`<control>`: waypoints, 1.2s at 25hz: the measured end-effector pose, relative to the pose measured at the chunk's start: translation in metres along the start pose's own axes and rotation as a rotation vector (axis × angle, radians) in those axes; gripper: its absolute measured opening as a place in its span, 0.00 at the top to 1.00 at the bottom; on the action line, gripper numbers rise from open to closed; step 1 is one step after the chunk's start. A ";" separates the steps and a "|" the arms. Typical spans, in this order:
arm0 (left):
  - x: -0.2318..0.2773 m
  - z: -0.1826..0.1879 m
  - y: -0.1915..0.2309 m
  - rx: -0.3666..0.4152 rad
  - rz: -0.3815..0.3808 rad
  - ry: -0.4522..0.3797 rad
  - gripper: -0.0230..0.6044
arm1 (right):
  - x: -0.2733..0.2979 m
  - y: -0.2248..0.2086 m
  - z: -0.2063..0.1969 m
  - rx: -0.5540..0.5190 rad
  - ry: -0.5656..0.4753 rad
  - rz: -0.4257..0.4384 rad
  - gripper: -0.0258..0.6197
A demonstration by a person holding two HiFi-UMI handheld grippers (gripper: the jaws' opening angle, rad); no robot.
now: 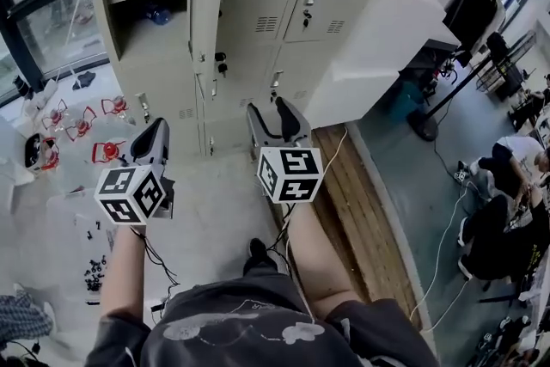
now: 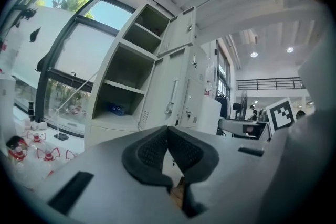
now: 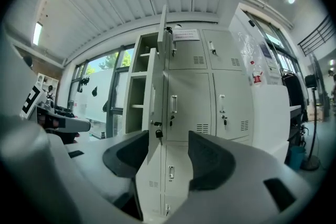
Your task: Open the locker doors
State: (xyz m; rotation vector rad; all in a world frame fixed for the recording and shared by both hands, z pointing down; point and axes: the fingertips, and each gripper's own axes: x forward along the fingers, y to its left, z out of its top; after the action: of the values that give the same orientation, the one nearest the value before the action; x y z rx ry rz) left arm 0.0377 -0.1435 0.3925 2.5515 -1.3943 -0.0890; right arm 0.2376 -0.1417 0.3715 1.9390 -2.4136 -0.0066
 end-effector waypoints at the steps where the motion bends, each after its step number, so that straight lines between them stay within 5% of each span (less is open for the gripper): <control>1: 0.010 0.004 -0.002 0.004 0.019 -0.008 0.95 | 0.011 -0.009 0.002 0.001 -0.005 0.020 0.59; 18: 0.098 0.023 -0.017 0.030 0.340 -0.080 0.95 | 0.143 -0.073 0.010 0.023 -0.036 0.366 0.59; 30: 0.102 0.057 -0.001 0.045 0.408 -0.138 0.95 | 0.199 -0.052 0.042 0.040 -0.058 0.442 0.59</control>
State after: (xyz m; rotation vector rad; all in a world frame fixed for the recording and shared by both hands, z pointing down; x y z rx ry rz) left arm 0.0842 -0.2379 0.3428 2.2756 -1.9579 -0.1661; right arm 0.2436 -0.3477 0.3349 1.3929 -2.8431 0.0018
